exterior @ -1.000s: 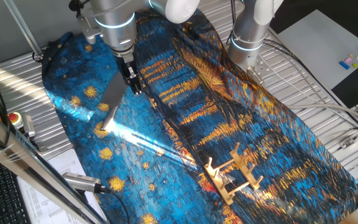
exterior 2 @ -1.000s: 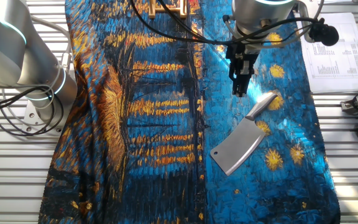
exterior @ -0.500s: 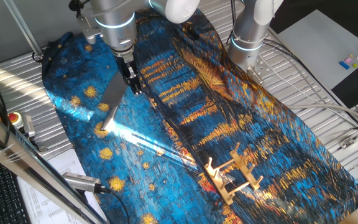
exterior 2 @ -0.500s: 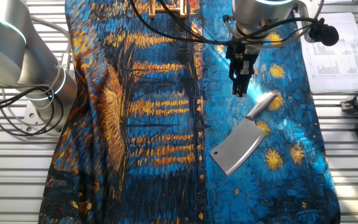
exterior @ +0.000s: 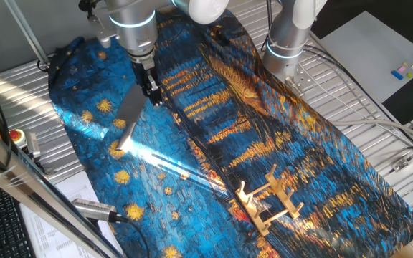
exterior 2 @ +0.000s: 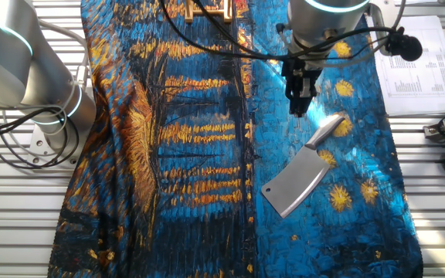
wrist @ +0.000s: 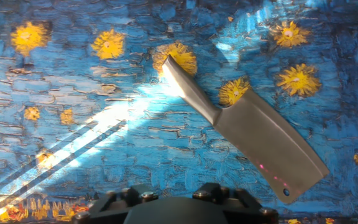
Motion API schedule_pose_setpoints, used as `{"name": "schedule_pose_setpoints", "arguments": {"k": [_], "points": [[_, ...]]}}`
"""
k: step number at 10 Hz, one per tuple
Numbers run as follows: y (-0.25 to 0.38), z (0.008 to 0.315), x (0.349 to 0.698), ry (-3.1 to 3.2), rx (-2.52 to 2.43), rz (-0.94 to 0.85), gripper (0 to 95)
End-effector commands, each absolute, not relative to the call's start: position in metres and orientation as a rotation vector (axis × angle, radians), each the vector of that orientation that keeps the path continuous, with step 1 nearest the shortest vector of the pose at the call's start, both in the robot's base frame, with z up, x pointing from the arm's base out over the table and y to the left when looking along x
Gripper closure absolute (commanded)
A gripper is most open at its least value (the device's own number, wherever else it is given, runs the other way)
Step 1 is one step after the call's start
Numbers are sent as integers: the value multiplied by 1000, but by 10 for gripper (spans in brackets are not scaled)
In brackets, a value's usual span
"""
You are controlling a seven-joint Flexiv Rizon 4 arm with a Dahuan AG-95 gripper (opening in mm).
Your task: Put the knife on the knife rack
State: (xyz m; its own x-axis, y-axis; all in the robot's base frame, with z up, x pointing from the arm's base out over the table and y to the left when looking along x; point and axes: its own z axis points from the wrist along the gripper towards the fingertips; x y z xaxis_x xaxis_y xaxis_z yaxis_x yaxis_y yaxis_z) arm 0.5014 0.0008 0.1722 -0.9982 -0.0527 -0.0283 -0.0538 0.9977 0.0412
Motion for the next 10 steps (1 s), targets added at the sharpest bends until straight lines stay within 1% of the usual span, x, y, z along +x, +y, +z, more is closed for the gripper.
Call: {"name": "schedule_pose_setpoints", "arguments": {"k": [1, 8, 10], "points": [[1, 172, 503, 3116, -63, 60, 950], [1, 172, 503, 3119, -14, 4, 950], [1, 172, 502, 3119, 44, 13, 950]]}}
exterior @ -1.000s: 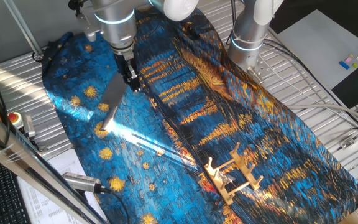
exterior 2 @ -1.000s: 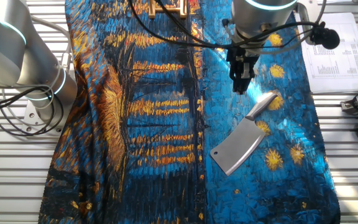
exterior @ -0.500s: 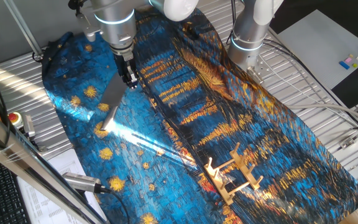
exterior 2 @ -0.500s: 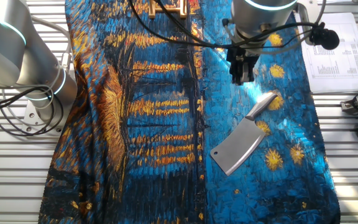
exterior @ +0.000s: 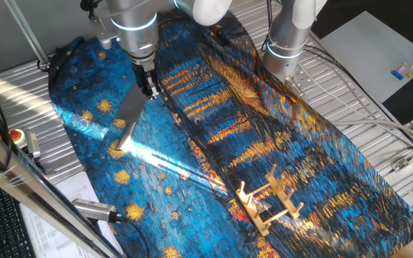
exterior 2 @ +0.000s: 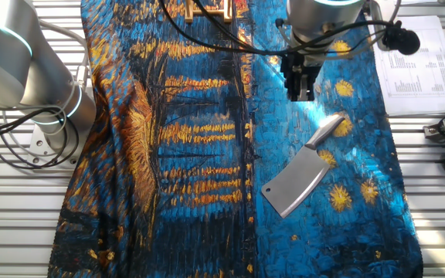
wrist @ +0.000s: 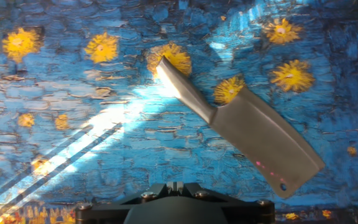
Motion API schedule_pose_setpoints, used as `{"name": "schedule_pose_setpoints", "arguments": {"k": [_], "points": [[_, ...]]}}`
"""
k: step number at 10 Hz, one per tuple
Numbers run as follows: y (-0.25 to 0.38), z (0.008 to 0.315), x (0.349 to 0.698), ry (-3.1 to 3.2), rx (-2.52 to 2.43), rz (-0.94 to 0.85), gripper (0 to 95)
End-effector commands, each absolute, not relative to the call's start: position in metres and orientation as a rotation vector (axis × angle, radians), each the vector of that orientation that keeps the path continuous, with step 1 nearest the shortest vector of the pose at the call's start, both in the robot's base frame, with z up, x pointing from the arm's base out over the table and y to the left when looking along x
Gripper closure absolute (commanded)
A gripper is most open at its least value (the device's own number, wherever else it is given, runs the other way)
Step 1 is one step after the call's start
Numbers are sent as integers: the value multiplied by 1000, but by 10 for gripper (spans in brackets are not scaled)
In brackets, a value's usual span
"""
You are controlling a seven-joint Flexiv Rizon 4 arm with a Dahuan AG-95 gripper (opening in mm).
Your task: Put the knife on the knife rack
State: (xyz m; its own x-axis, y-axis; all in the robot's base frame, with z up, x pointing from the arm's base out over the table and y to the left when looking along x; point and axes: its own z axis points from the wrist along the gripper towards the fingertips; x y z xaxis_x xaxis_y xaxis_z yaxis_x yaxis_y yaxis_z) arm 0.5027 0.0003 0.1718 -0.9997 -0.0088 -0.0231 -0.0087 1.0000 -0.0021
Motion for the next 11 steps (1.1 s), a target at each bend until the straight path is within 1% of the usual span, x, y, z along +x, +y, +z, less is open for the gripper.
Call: {"name": "schedule_pose_setpoints", "arguments": {"k": [1, 11], "points": [[1, 172, 502, 3119, 35, 11, 950], [1, 174, 502, 3118, -24, 12, 950]]}}
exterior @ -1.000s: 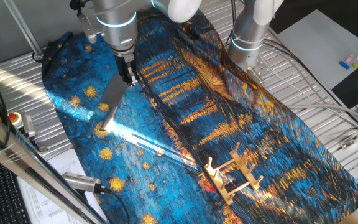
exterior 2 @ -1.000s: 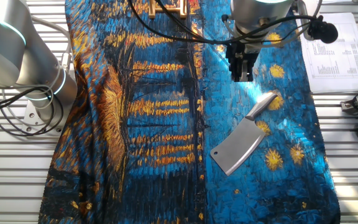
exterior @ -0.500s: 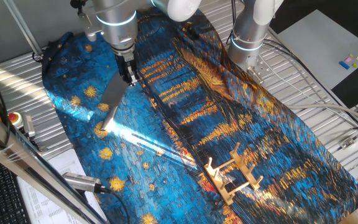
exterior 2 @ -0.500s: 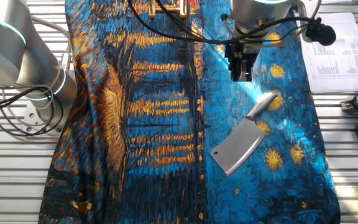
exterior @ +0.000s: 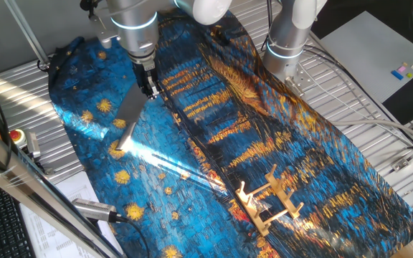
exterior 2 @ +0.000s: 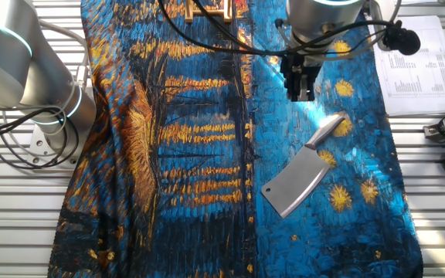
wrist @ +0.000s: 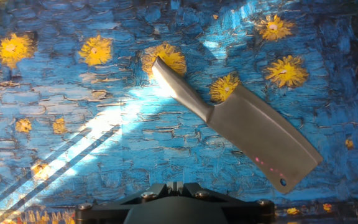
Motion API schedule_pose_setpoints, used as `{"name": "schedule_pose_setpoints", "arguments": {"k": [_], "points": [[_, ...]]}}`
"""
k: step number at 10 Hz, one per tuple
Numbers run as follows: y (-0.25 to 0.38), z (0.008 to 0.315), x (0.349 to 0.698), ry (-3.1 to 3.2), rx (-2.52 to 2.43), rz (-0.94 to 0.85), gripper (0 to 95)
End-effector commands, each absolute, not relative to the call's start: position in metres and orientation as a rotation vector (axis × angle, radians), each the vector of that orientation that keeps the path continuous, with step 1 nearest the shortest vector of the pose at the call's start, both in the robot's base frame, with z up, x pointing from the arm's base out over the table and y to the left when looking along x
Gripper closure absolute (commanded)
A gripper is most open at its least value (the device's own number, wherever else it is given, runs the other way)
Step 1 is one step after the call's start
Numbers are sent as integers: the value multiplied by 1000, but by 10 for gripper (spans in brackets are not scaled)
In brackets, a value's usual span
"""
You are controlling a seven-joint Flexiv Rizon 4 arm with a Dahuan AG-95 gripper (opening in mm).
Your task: Put the knife on the knife rack
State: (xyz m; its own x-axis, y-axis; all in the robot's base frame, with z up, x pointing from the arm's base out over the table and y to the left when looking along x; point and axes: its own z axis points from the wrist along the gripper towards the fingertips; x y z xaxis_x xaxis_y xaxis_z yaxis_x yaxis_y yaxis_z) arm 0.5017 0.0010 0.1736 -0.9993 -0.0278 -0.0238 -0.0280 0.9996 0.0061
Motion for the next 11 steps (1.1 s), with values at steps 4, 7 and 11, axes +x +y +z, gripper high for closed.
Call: {"name": "schedule_pose_setpoints", "arguments": {"k": [4, 7, 11], "points": [[1, 174, 502, 3122, -34, 20, 950], [1, 178, 503, 3122, -21, 24, 950], [0, 203, 511, 3125, -84, 9, 950]]}}
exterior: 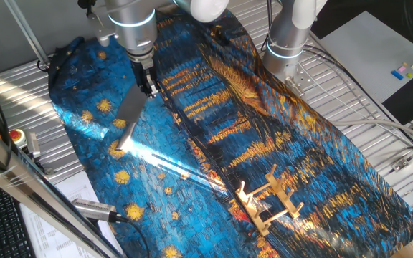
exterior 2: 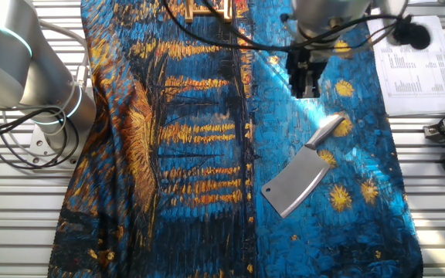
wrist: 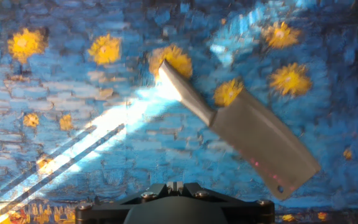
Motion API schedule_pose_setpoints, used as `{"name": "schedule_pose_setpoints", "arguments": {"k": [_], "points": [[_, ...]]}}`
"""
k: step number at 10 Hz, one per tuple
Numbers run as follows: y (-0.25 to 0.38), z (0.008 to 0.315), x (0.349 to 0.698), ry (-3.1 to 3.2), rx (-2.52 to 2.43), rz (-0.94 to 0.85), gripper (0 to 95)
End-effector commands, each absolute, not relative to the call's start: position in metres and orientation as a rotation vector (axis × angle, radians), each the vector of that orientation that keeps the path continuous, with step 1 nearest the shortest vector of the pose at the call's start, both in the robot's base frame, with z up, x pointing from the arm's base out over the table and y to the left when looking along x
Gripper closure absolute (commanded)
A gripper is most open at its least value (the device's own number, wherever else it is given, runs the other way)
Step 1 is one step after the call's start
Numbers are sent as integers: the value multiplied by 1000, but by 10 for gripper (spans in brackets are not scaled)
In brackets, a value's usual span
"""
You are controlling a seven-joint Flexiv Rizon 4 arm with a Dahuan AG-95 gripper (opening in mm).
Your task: Put the knife on the knife rack
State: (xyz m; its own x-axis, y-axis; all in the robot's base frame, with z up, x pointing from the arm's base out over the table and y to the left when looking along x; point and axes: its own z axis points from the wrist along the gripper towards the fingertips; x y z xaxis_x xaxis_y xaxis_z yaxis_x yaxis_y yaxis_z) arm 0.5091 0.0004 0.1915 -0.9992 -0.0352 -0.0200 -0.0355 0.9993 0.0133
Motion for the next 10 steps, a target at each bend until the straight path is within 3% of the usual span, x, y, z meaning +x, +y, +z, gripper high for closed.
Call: {"name": "schedule_pose_setpoints", "arguments": {"k": [1, 6, 10], "points": [[0, 214, 515, 3127, -92, 7, 950], [-14, 289, 543, 3139, -184, -9, 950], [-18, 296, 543, 3148, -219, 3, 950]]}}
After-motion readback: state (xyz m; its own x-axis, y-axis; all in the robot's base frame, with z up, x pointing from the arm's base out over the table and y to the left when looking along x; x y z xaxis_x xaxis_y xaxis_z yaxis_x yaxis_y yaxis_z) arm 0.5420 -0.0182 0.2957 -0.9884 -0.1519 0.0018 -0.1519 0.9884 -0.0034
